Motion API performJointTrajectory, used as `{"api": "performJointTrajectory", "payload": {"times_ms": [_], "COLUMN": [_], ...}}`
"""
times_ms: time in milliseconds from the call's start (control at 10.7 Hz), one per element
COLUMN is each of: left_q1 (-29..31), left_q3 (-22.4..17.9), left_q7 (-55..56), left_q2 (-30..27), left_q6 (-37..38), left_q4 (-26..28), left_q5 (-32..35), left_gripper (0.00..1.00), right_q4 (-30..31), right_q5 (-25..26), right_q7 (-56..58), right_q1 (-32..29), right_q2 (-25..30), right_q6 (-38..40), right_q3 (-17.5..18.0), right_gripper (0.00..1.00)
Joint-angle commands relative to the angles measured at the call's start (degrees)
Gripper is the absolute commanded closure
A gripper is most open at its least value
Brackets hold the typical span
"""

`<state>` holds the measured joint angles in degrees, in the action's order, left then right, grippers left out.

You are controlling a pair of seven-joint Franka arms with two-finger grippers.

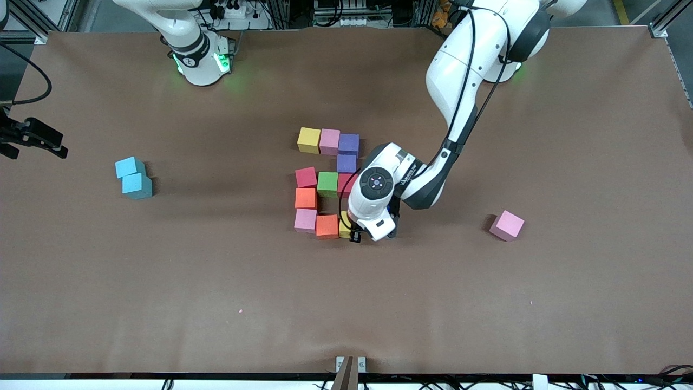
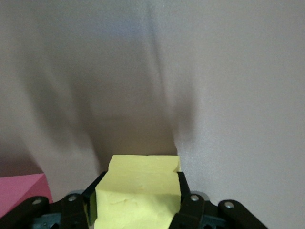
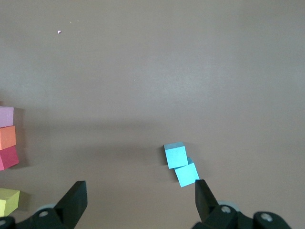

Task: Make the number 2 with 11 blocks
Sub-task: 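Lower the yellow cube beside the orange cube and open the left gripper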

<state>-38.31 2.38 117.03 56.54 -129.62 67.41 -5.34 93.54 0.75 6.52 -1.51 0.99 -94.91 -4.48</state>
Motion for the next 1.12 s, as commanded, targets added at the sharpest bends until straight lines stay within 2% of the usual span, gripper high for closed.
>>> {"api": "performJointTrajectory", "payload": {"times_ms": [0, 280, 467, 654, 747, 1028], "left_q1": [-0.89, -0.98, -0.98, -0.98, -1.07, -1.68], "left_q3": [-1.23, -1.85, -1.94, -2.03, -2.03, -2.12], "left_q7": [0.48, 0.48, 0.39, 0.39, 0.39, 0.39], "left_q2": [2.69, 3.13, 3.22, 3.05, 2.78, 1.47], "left_q6": [-2.12, -2.57, -2.65, -3.09, -3.01, -1.87], "left_q4": [-2.37, -2.37, -2.37, -2.28, -2.11, -1.84], "left_q5": [-1.25, -1.25, -1.25, -1.25, -1.16, -0.99], "left_gripper": [0.82, 0.82, 0.71, 0.3, 0.02, 0.0], "right_q4": [-0.2, -0.2, -0.2, -0.11, -0.11, -0.2], "right_q5": [0.74, 0.74, 0.74, 0.74, 0.83, 0.83], "right_q7": [-0.55, -0.46, -0.46, -0.46, -0.46, -0.46], "right_q1": [0.1, 0.19, 0.19, 0.37, 0.37, 0.28], "right_q2": [0.59, 0.59, 0.59, 0.59, 0.59, 0.59], "right_q6": [0.17, 0.17, 0.25, 0.25, 0.25, 0.25], "right_q3": [0.0, 0.0, 0.0, 0.0, 0.0, 0.0], "right_gripper": [0.0, 0.0, 0.0, 0.0, 0.0, 0.0]}}
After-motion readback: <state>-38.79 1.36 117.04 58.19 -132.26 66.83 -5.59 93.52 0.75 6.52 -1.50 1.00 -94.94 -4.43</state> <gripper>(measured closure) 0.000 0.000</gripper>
